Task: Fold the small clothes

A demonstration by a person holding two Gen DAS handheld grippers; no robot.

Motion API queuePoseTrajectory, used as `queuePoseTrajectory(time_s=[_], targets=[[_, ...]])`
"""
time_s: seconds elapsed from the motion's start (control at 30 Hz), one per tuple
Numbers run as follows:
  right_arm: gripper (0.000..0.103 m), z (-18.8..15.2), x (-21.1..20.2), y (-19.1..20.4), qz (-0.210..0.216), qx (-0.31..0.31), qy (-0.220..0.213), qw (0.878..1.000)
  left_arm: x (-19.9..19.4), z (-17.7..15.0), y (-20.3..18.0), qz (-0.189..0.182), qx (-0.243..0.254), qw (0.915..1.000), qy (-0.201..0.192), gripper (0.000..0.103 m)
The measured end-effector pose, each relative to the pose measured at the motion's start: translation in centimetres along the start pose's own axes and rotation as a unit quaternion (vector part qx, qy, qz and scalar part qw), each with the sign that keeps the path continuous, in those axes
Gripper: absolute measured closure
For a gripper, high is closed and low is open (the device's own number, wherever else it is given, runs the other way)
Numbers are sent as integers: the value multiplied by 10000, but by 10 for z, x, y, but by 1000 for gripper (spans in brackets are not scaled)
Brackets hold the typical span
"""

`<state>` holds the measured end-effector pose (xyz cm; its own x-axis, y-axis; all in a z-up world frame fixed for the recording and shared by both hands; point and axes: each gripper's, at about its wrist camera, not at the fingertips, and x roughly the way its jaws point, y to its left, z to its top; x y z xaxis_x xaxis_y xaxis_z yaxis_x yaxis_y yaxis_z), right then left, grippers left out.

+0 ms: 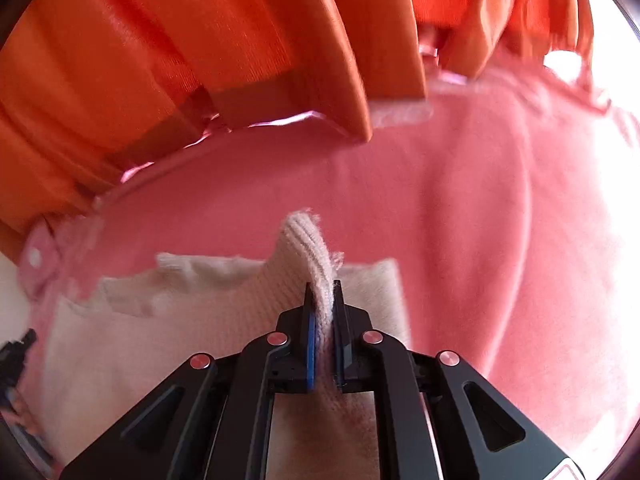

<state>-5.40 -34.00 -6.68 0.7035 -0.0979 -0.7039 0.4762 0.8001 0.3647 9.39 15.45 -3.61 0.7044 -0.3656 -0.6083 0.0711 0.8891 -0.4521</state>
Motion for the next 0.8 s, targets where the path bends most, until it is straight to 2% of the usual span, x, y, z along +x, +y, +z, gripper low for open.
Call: queuePoseTrajectory(time_s=[0.03, 0.13, 0.17, 0.2, 0.23, 0.27, 0.3, 0.33, 0.4, 0.43, 0.47, 0.5, 0.53, 0.57, 0.6, 0.63, 0.67, 0.73, 0.77, 0.8], targets=[[89, -1, 3, 1, 2, 31, 88, 10000, 6, -1, -3, -60, 3, 9999, 103, 36], [75, -1, 8, 4, 40, -40, 140, 9999, 28, -5, -12, 365, 219, 9987, 295, 38], [63, 0, 9, 4, 151, -23, 154, 9998, 37, -7, -12, 471, 276, 9976, 430, 38], [56, -1, 10, 5, 207, -13, 185, 9996, 45, -11, -11, 472, 264, 9967, 599, 45], [56, -2, 12, 7, 175, -22, 214, 9996, 55, -14, -10, 382, 205, 9958, 806, 70], [61, -4, 12, 10, 72, -91, 230, 9997, 60, -18, -10, 306, 180, 9949, 944, 84], [84, -4, 10, 14, -108, -258, 137, 9995, 59, -19, -11, 291, 205, 9948, 953, 91], [95, -4, 3, 14, -69, -288, 9, 9996, 51, -18, -17, 278, 310, 9961, 779, 94], [95, 2, -30, 12, 709, -119, -626, 9954, 24, -10, -29, 98, 407, 9987, 277, 94], [95, 4, -50, 10, 1148, -76, -1008, 9882, -2, -3, -35, -165, 399, 9990, -108, 94], [95, 4, -64, 9, 1373, -80, -1290, 9821, -15, -1, -37, -246, 418, 9984, -281, 94], [95, 5, -66, 7, 1236, -114, -1380, 9826, -21, 0, -36, -209, 459, 9980, -378, 94], [95, 7, -51, 4, 786, -139, -1102, 9907, -18, -2, -32, 8, 568, 9977, -377, 94], [96, 7, -26, 0, 295, -130, -627, 9975, -6, -4, -26, 273, 575, 9978, -188, 94], [96, 3, 3, -6, -192, -71, -50, 9998, 19, -8, -11, 516, 385, 9975, 275, 94], [96, 0, 14, -10, -308, -23, 145, 9994, 32, -11, -3, 611, 239, 9965, 520, 94], [96, 1, 9, -8, -260, -45, 3, 9997, 41, -13, 2, 686, 125, 9953, 673, 94], [96, 6, -27, 1, 135, -142, -633, 9978, 34, -11, -3, 640, 207, 9961, 564, 94], [96, 7, -34, 3, 232, -167, -793, 9964, 31, -10, -6, 658, 299, 9960, 518, 94], [96, 8, -26, 3, -8, -226, -653, 9976, 32, -10, -7, 725, 350, 9953, 536, 93]])
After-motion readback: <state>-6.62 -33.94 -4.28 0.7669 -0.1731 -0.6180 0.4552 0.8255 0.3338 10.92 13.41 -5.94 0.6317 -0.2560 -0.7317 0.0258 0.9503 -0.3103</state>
